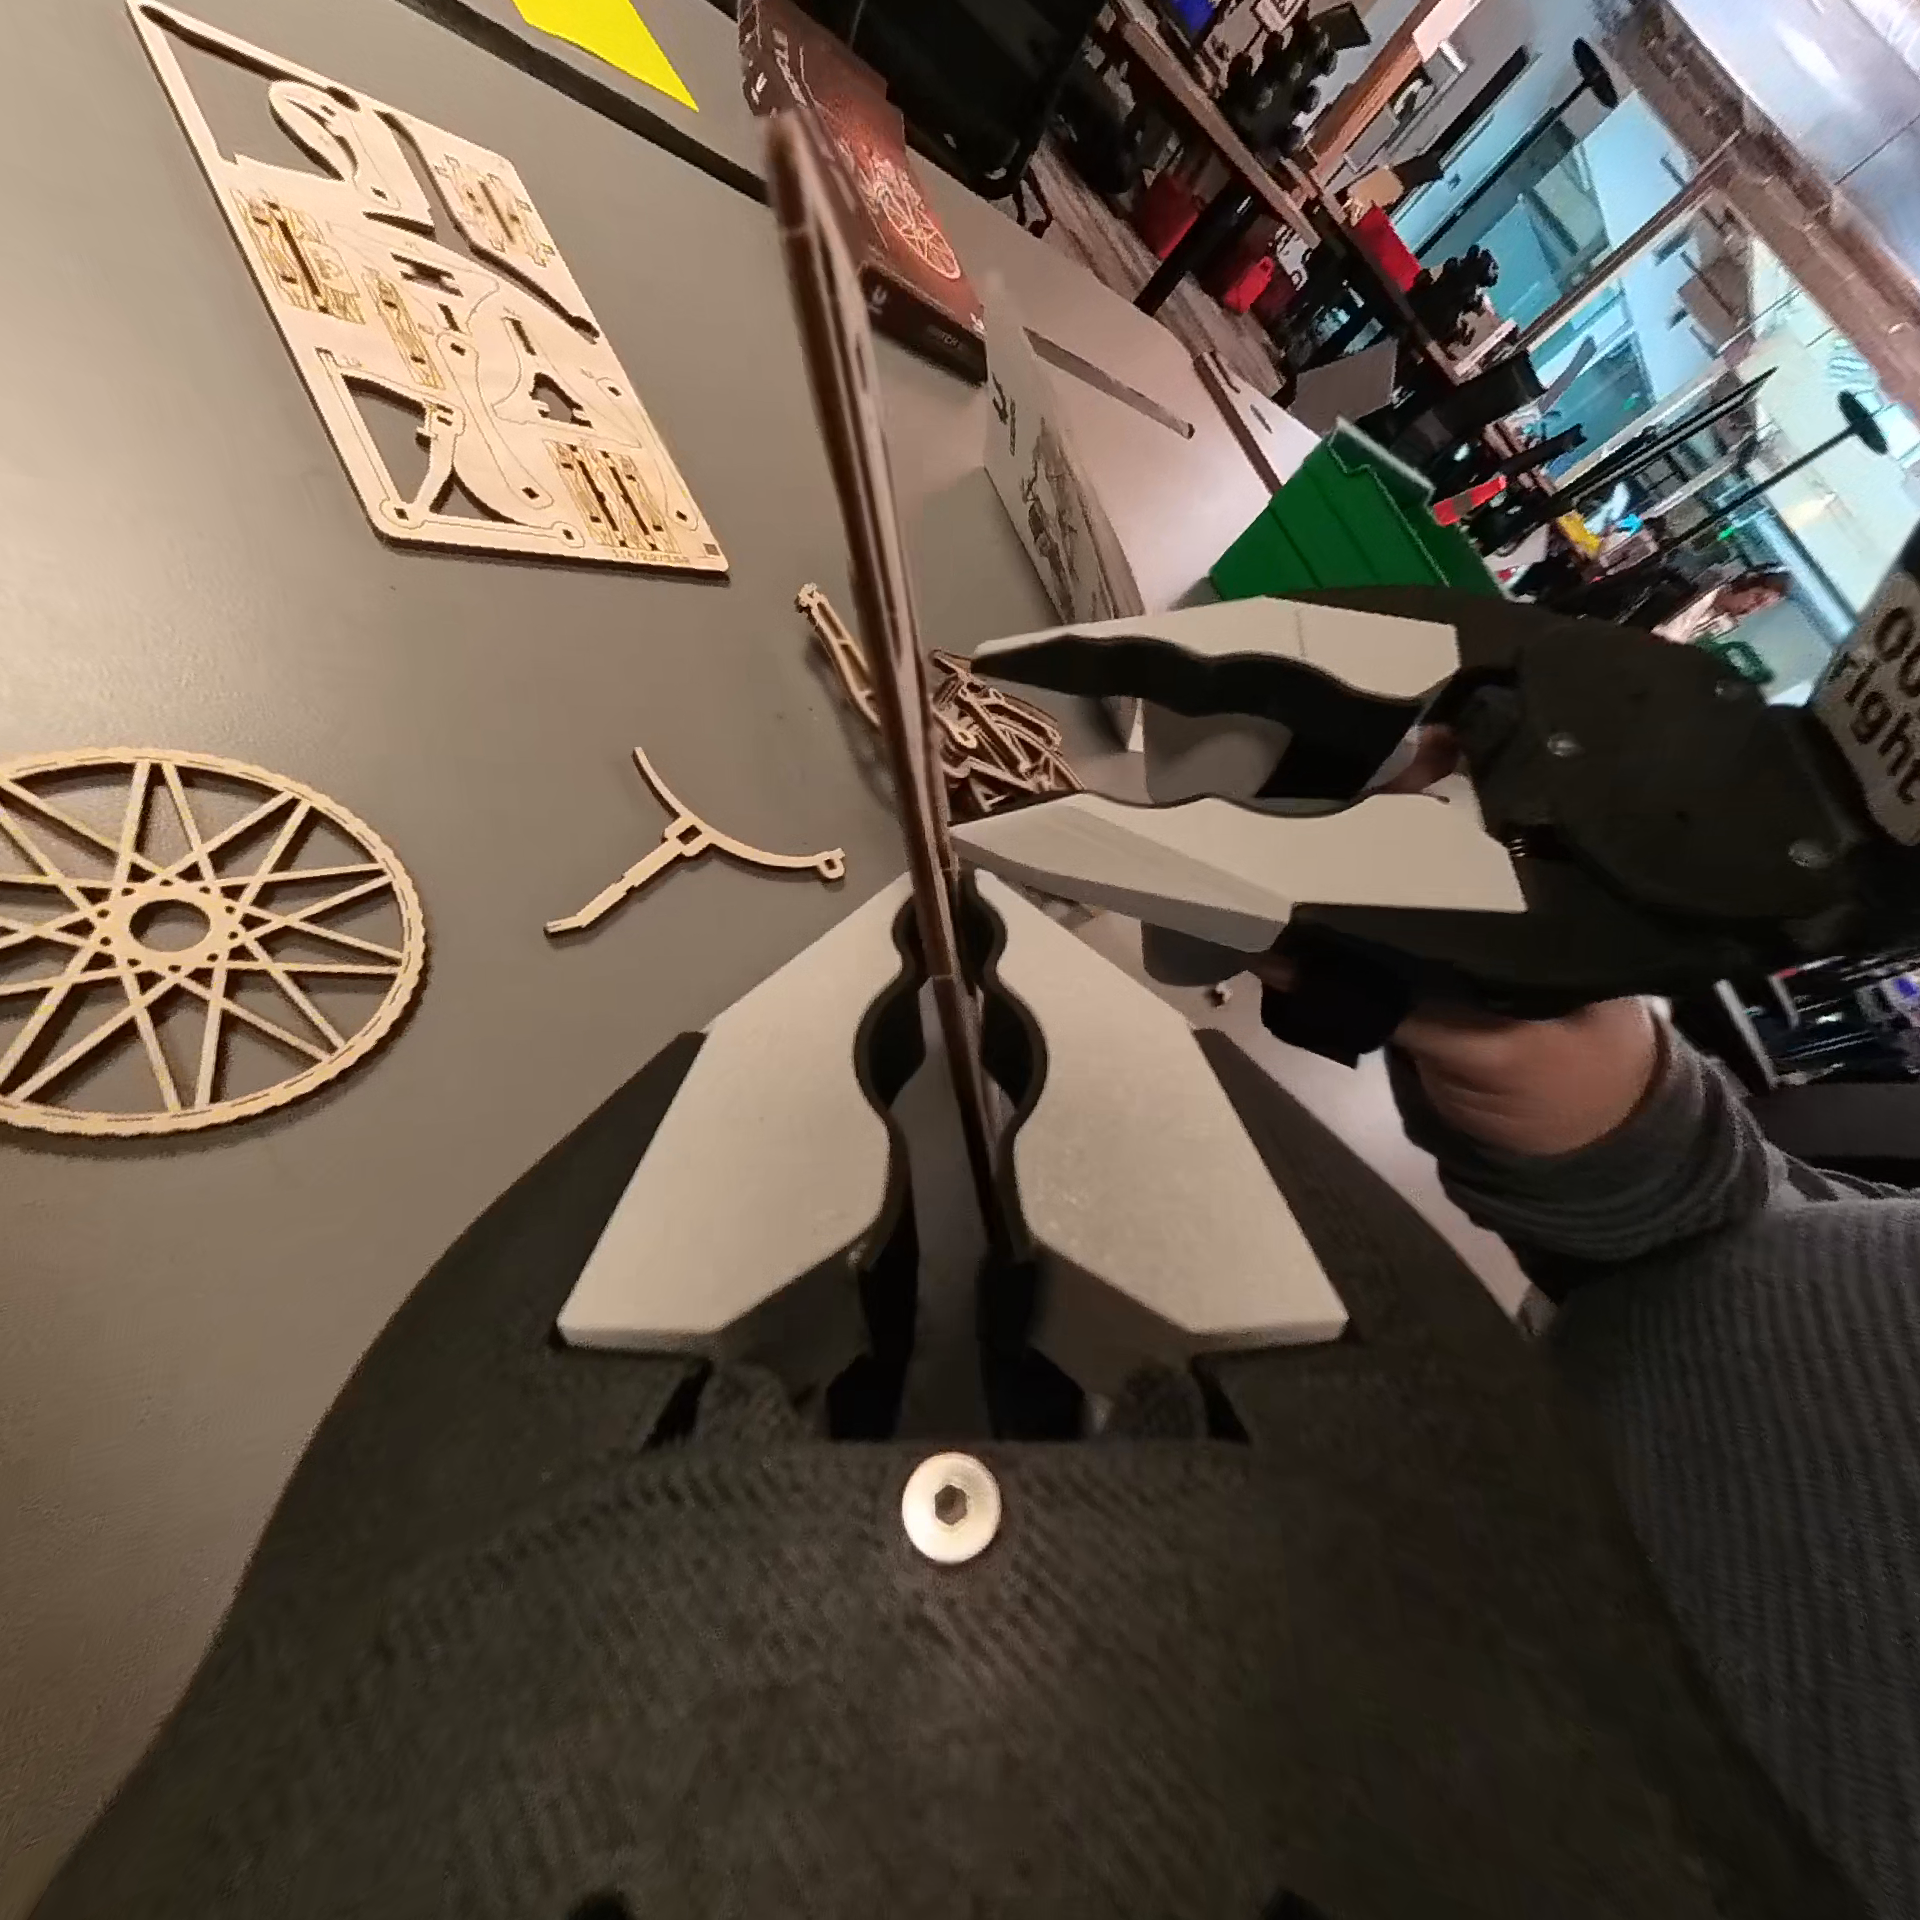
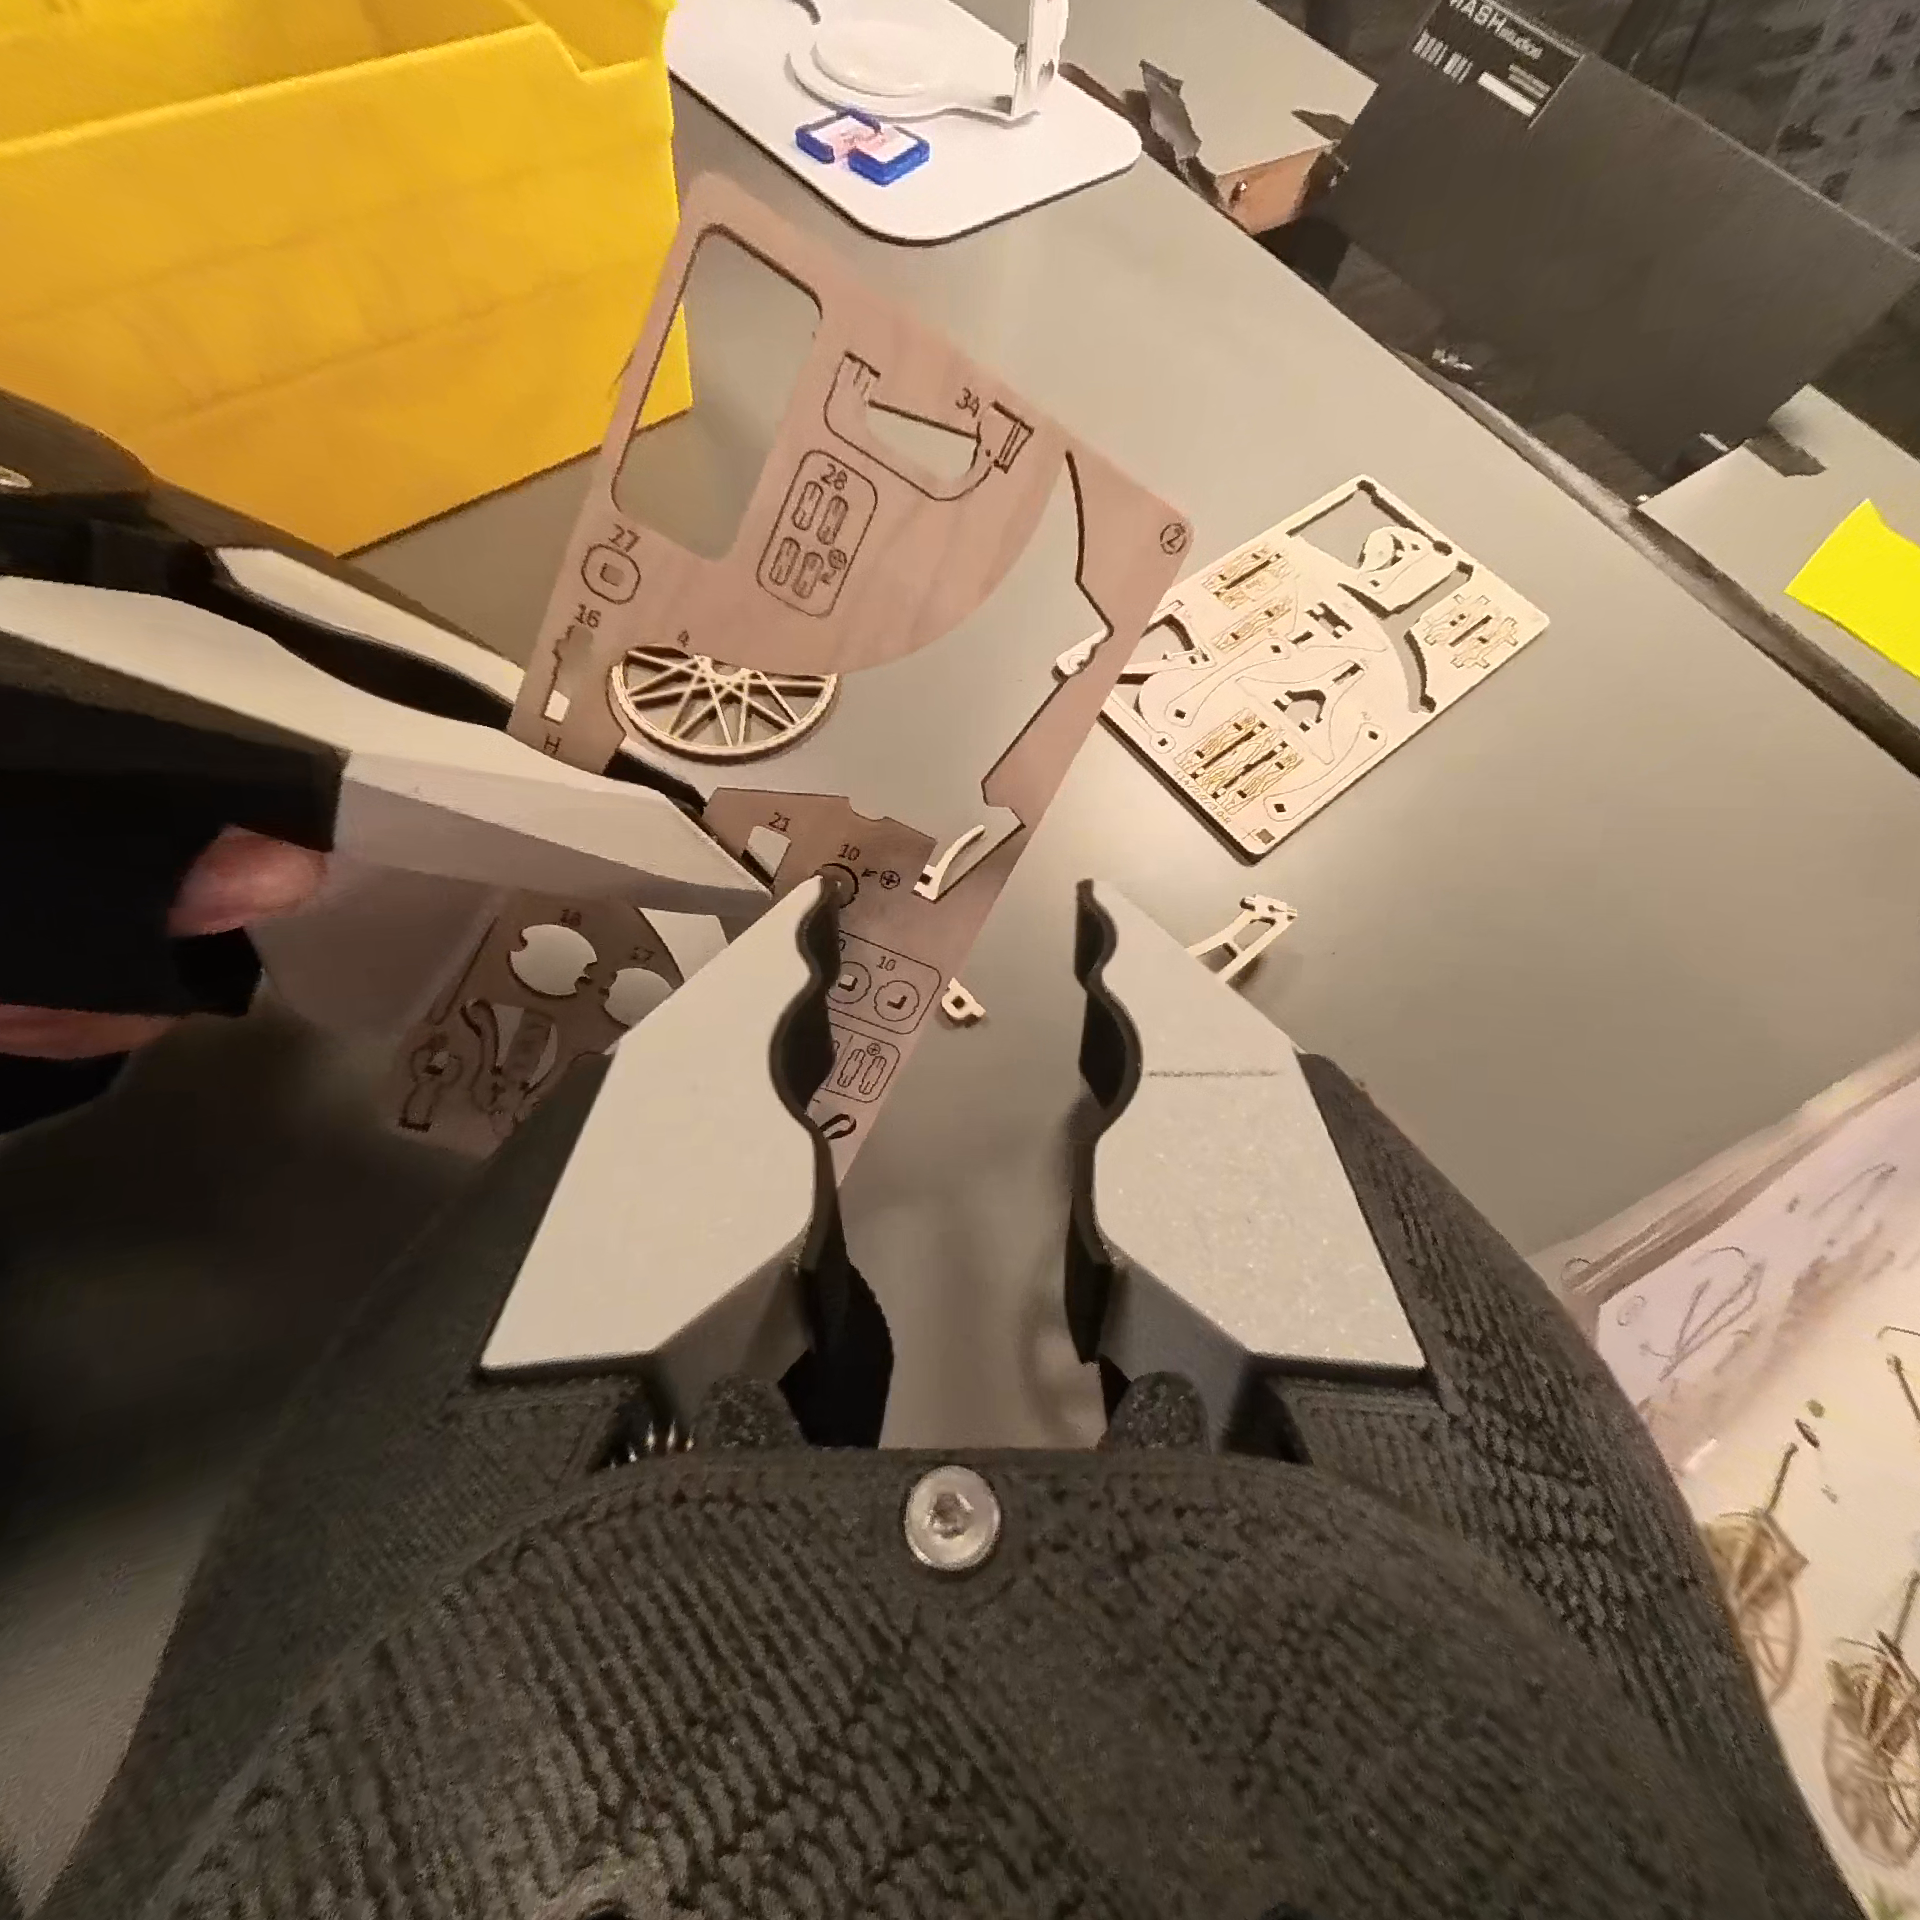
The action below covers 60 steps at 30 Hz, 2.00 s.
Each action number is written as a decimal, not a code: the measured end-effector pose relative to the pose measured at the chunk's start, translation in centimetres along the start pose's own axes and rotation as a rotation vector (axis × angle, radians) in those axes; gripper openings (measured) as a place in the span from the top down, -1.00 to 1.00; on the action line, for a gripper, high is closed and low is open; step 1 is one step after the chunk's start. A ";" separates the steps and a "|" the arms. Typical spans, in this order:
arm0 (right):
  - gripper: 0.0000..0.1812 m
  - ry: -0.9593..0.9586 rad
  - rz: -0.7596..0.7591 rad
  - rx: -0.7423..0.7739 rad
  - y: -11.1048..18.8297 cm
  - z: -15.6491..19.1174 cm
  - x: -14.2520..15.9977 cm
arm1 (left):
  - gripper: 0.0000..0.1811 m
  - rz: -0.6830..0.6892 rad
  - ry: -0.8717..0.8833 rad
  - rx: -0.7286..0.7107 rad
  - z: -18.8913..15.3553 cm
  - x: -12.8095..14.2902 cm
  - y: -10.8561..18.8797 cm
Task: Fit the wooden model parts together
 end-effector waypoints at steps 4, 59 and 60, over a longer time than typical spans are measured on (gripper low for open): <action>0.56 -0.019 -0.016 -0.009 0.1 -0.1 -0.1 | 0.98 -0.002 -0.116 -0.056 -0.6 -0.2 0.2; 0.62 -0.620 -0.194 -0.519 2.6 -0.9 -0.6 | 0.98 -0.177 0.047 0.260 -1.8 -2.4 2.4; 0.60 -0.647 -0.175 -0.571 2.8 -0.9 -0.2 | 0.98 -0.179 0.073 0.317 -2.1 -2.8 2.8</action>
Point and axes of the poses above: each gripper's, where its closed fingertips meet, y back along the fingers, x out of its underside, z = x × y across the jaws, the point moved 6 cm from there along y, back along the fingers, and after that the axes turned 5 degrees about -z, right-handed, at the moved point
